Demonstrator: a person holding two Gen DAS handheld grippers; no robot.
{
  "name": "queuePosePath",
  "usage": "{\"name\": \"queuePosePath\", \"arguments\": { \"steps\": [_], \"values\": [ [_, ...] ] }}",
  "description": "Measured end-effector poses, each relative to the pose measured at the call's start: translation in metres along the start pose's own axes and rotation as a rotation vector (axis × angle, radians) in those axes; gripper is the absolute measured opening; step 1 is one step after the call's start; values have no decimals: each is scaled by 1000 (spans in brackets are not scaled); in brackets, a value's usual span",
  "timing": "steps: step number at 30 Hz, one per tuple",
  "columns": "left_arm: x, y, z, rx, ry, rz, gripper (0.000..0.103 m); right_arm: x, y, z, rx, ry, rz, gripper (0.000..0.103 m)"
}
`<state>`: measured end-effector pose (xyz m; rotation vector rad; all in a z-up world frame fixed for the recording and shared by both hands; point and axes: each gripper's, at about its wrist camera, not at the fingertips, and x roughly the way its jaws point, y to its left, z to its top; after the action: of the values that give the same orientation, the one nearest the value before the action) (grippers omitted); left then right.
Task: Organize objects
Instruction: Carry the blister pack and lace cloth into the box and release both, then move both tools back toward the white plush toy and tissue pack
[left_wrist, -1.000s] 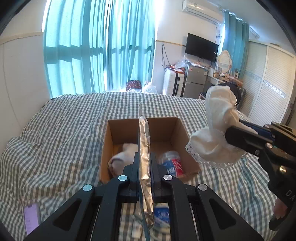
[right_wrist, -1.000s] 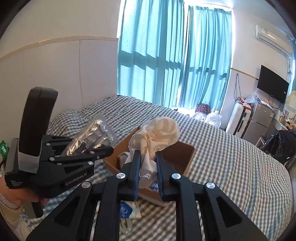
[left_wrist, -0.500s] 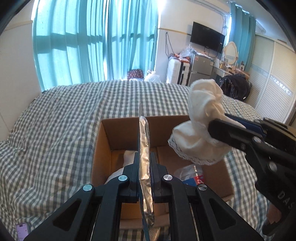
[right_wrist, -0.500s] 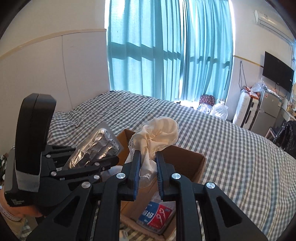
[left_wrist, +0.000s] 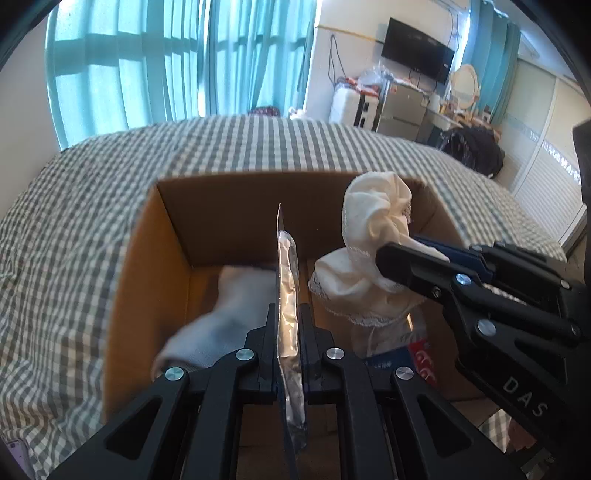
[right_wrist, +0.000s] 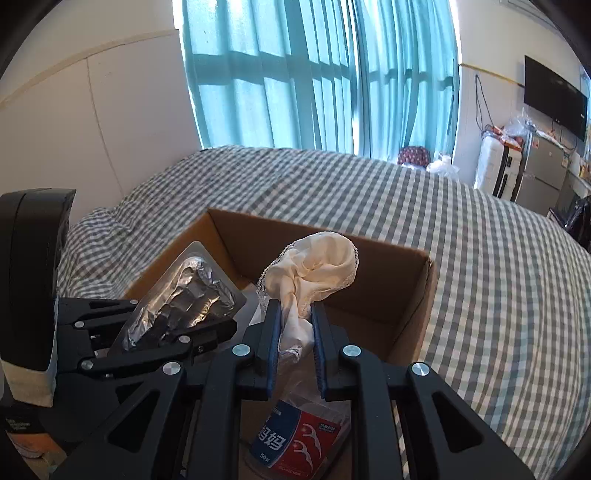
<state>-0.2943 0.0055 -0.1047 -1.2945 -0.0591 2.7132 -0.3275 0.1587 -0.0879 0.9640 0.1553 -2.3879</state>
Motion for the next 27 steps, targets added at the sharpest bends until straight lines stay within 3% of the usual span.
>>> {"name": "queuePosePath", "arguments": {
  "steps": [5,8,10,14,19,24,27],
  "values": [
    [7,-2,-7,10,32,-17,9,-2,-3,-9,22,5,9,18],
    [4,-1,-10,1,41,-22,11,-10,-2,-8,34,-27,15,27],
    [0,1,-11,-10,39,-26,19,-19,-2,-6,43,-49,12,34],
    [-19,4,-11,-21,8,-3,49,-38,-5,-1,64,-83,-17,56],
    [-53,3,-11,-20,-33,20,63,-80,0,8,72,-135,-32,68],
    [-96,1,-11,-31,-100,54,79,-136,10,12,55,-212,-96,93],
    [-124,2,-15,-38,-141,80,92,-169,13,11,55,-243,-134,97]
  ]
}}
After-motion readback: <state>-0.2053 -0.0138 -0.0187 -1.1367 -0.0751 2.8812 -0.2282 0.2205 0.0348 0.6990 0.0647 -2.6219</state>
